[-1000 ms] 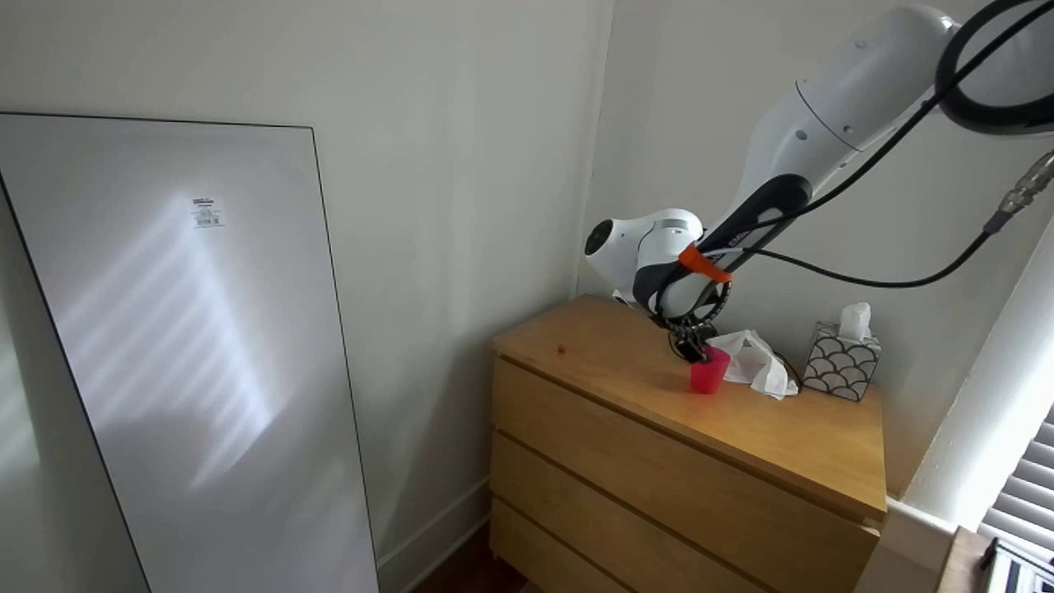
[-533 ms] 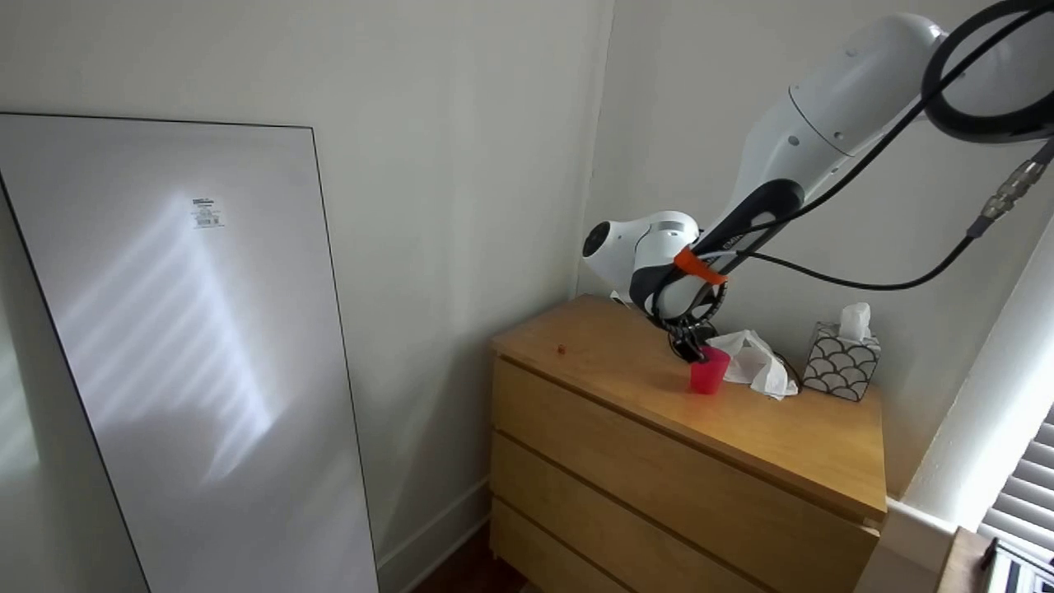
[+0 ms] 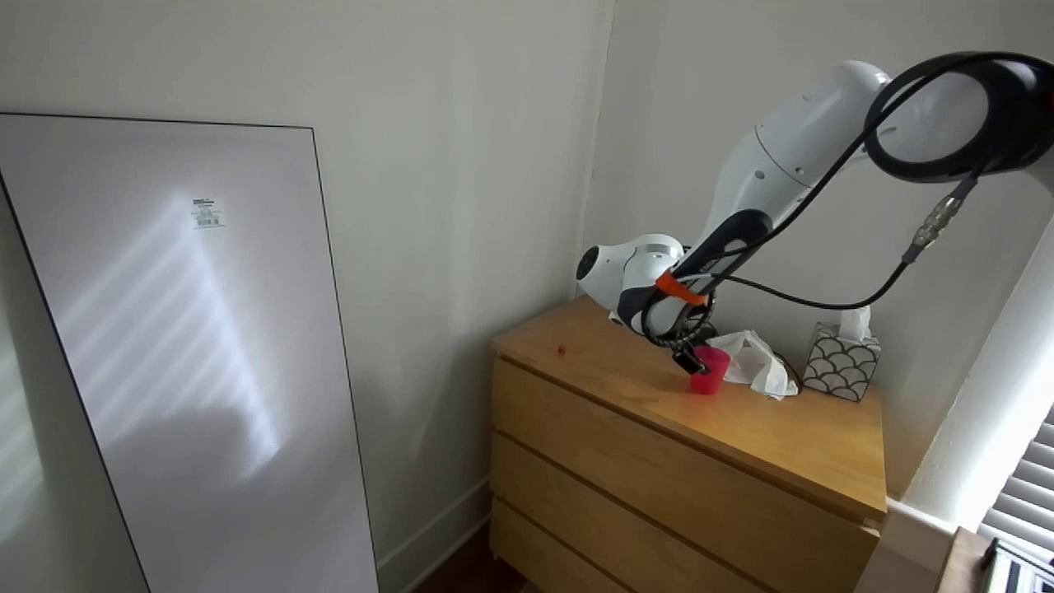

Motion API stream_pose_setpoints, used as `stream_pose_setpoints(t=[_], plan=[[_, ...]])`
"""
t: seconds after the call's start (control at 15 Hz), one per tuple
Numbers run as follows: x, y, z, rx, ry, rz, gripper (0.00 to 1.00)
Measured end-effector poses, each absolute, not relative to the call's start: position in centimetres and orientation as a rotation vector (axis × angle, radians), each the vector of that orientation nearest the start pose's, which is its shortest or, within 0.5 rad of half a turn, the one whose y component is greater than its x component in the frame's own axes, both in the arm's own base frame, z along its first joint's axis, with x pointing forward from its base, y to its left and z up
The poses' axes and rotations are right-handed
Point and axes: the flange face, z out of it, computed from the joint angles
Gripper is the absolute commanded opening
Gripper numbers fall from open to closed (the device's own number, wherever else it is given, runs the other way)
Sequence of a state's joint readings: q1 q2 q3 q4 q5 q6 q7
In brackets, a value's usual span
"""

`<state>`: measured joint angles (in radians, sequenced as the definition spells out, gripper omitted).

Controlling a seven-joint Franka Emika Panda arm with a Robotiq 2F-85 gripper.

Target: Place the red cup upside down

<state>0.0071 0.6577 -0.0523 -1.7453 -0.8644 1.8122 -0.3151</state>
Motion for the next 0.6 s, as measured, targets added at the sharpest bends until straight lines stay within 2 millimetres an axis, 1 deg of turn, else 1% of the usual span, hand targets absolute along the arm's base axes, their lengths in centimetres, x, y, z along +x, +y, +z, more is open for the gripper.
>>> stream_pose_setpoints(t=[0.33, 0.6], plan=[[61.5, -9.1, 15.7, 2.151, 0.867, -0.912, 1.0], [62.0, -9.7, 14.1, 2.129, 0.849, -0.963, 1.0]])
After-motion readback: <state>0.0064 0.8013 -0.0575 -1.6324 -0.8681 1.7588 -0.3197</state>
